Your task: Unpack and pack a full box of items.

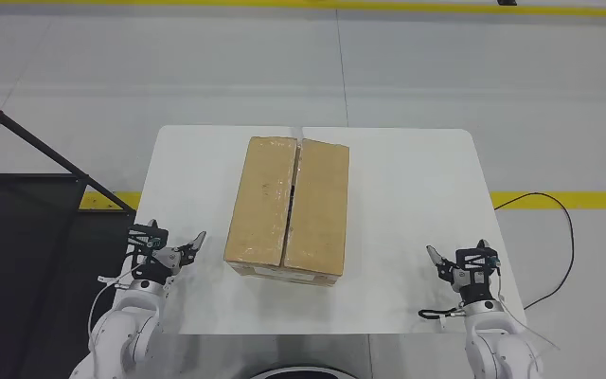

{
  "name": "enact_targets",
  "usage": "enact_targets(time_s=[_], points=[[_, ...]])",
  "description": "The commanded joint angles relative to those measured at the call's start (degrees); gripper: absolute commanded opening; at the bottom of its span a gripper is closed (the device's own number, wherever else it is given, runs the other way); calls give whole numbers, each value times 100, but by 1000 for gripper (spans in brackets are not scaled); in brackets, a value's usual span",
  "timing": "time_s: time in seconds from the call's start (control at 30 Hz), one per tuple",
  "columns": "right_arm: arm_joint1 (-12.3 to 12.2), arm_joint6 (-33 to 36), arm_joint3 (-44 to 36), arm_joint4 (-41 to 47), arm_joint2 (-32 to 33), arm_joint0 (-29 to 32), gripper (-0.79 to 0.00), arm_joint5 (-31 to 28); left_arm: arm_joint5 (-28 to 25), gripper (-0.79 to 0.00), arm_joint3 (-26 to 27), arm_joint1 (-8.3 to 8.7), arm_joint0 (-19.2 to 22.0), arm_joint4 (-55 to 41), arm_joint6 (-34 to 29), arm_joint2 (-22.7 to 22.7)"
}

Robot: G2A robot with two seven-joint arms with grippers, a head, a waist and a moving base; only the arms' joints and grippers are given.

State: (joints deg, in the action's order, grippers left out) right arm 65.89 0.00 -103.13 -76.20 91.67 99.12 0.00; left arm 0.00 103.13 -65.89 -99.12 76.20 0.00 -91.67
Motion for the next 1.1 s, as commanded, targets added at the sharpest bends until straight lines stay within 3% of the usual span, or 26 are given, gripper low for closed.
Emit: enact_targets(time_s=[0.0,0.2,0.3,0.4,0.67,1.07], points=[[0,0,0,0,0,0,-1,0,0,0,0,0,0,0,0,0],[0,0,0,0,0,0,0,0,-53,0,23,0,-1,-15,33,16],[2,-24,-52,11,-4,-30,0,-35,-206,0,-56,-14,2,-221,342,-2],[0,-199,-213,-22,23,-74,0,-206,-549,0,-83,-41,63,-940,550,-26],[-12,-653,-648,183,163,-102,0,-851,-875,0,-73,-77,80,-1069,1121,97],[-3,-693,-747,257,220,-100,0,-803,-752,0,-88,-103,-10,-1016,1295,166]])
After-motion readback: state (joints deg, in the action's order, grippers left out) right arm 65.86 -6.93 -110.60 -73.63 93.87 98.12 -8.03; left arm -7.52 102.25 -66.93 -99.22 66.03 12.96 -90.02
